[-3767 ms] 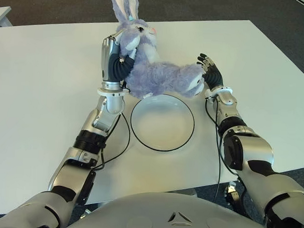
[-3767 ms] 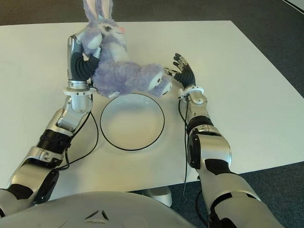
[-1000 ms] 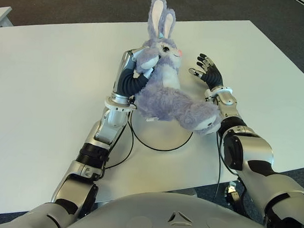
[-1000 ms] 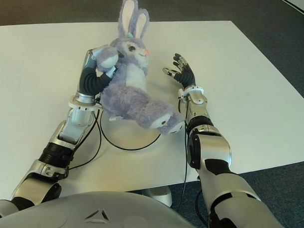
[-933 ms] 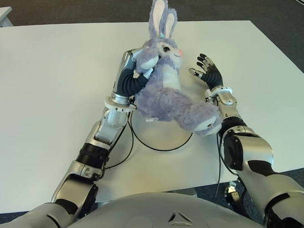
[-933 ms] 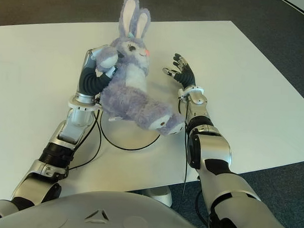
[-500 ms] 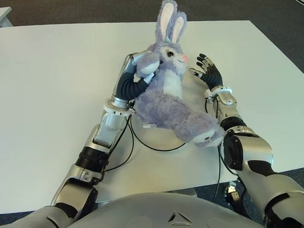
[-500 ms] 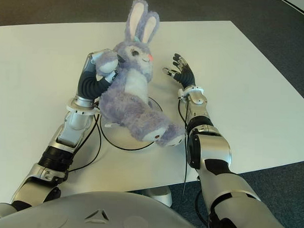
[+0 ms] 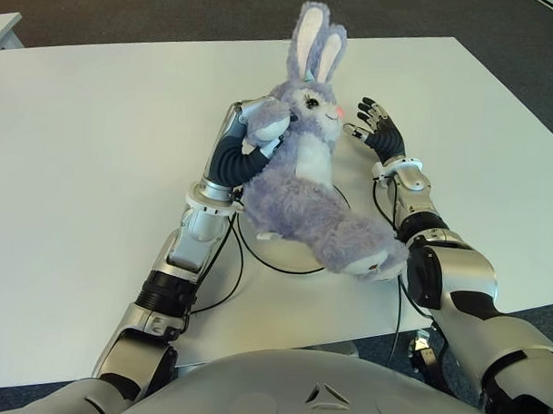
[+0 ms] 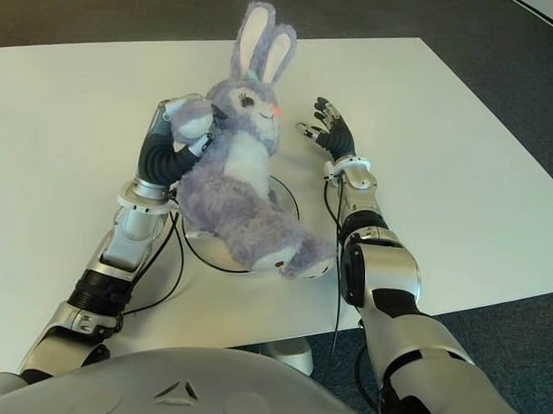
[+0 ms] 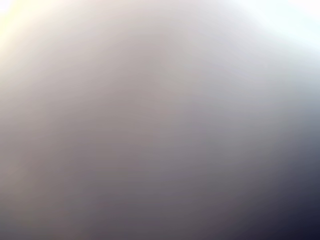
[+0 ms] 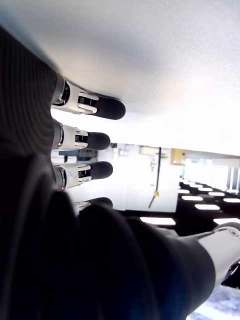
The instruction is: Put the doll into the plate.
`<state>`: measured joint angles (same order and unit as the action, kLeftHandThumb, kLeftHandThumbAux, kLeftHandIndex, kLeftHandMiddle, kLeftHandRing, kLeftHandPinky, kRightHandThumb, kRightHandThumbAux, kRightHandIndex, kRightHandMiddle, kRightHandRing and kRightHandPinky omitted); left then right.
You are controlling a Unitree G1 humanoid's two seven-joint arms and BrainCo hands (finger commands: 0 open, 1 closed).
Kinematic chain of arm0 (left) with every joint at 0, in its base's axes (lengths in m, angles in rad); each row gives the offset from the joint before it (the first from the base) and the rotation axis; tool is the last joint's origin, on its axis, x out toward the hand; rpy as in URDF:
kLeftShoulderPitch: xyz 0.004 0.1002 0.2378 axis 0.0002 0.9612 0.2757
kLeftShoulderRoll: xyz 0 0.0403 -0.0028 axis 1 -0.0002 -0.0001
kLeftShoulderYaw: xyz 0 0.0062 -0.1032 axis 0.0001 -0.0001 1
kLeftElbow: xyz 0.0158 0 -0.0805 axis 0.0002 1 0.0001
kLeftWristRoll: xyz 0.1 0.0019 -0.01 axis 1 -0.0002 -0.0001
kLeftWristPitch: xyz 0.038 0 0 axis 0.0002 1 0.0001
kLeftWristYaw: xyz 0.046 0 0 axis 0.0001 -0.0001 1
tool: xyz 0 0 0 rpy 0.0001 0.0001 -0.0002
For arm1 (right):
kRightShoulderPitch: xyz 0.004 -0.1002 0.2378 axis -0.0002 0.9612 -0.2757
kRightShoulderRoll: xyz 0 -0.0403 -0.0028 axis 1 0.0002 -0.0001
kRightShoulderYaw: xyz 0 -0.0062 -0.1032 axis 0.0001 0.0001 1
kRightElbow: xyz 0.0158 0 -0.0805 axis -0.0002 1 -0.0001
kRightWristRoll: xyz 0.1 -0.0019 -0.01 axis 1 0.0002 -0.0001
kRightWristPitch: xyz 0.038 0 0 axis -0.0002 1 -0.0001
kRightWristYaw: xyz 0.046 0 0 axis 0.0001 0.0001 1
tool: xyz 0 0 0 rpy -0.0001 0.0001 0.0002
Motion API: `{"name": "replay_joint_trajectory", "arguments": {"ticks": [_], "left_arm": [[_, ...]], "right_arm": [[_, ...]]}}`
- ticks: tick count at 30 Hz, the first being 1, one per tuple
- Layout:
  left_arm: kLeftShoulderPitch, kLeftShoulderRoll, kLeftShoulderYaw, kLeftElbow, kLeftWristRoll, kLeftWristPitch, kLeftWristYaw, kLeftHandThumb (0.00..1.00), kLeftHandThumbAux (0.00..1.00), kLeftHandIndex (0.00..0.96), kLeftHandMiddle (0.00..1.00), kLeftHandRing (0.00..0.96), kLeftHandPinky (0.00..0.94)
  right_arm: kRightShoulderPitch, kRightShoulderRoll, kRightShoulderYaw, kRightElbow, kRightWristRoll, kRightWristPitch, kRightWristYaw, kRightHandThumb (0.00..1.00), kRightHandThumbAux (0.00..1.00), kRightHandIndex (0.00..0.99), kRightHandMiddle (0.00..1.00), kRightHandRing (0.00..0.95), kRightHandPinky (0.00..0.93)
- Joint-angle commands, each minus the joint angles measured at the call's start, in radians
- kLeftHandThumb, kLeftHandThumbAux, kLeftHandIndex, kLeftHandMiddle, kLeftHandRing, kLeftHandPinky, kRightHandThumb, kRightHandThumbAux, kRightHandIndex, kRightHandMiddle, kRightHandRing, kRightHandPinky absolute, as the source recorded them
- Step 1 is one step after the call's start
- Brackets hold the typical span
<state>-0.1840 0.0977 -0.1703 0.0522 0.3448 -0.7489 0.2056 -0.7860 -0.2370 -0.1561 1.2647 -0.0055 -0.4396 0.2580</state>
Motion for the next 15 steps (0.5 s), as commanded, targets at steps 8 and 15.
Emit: {"name": "replay_joint_trajectory", "arguments": {"ticks": [8,15], "left_arm": [[0.013,-0.027,0.013,0.005,0.029,0.006,0.017,0.747,0.693,0.443,0.809,0.824,0.826],[0.028,-0.019,0.003,-0.019,-0.001,0.047,-0.021,0.745,0.694,0.443,0.810,0.824,0.831]], "right_arm": [[0.121,0.033,0.011,0.074,-0.019,0.084,0.015,0.198,0.760,0.016,0.037,0.033,0.049],[0.121,0.033,0.011,0.074,-0.019,0.085,0.017,0.197,0.756,0.016,0.035,0.030,0.043]]}}
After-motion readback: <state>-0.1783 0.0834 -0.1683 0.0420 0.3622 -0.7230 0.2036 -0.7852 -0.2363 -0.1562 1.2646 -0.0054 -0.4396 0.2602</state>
